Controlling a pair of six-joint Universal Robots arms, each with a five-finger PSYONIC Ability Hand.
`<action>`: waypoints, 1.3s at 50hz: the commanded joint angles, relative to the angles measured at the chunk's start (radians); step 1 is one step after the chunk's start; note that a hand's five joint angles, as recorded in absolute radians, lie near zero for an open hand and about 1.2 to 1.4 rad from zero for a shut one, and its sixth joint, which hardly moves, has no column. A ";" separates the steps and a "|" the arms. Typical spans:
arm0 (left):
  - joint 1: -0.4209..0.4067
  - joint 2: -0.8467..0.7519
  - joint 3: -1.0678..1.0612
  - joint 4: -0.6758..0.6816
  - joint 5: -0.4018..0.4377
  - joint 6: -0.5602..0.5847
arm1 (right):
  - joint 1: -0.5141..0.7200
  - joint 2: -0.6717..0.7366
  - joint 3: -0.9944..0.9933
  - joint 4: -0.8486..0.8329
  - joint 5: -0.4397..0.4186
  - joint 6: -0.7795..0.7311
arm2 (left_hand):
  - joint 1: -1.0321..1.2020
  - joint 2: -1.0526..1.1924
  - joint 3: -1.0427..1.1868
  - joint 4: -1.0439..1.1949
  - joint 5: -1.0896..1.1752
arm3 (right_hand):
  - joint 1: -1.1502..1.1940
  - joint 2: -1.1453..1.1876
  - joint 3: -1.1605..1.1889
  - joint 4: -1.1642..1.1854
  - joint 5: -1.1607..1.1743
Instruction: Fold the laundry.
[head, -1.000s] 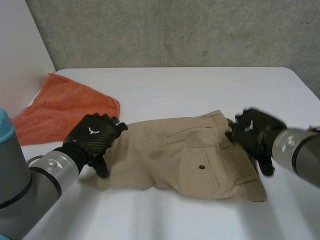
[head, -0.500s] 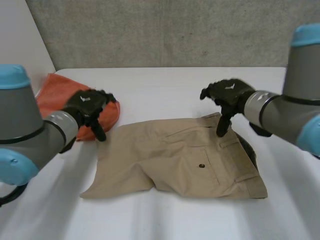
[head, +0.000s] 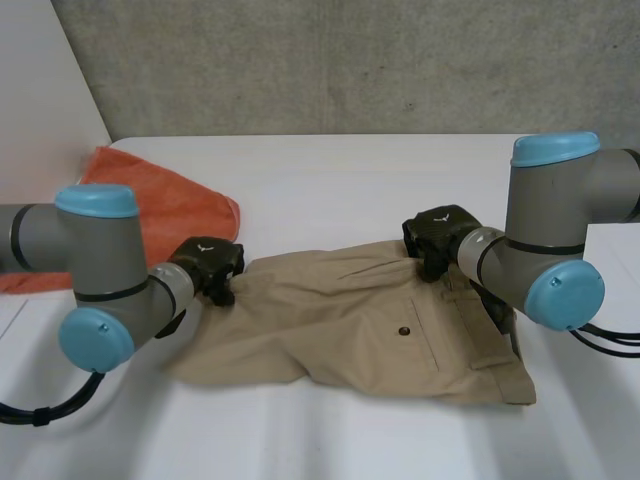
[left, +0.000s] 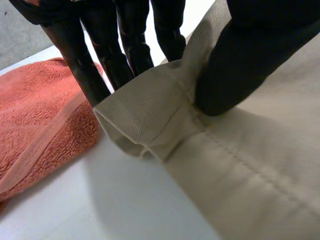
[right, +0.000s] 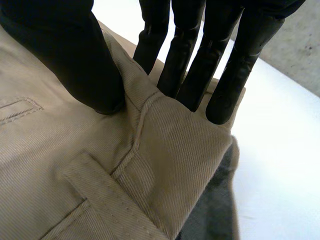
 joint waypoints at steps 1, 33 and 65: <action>-0.040 0.055 0.034 0.014 -0.007 -0.010 | -0.002 -0.124 0.016 -0.007 0.000 -0.008 | 0.299 0.250 0.265 0.257 0.278 | 0.489 0.228 0.248 0.219 0.271; -0.039 0.480 -0.043 -0.063 0.080 -0.099 | -0.003 -0.490 0.045 0.299 0.000 -0.356 | 0.299 0.250 0.265 0.257 0.278 | 0.489 0.228 0.248 0.219 0.271; -0.070 0.291 0.172 0.540 -0.065 -0.239 | 0.001 -0.347 -0.037 -0.369 0.112 -0.063 | 0.299 0.250 0.265 0.257 0.278 | 0.489 0.228 0.248 0.219 0.271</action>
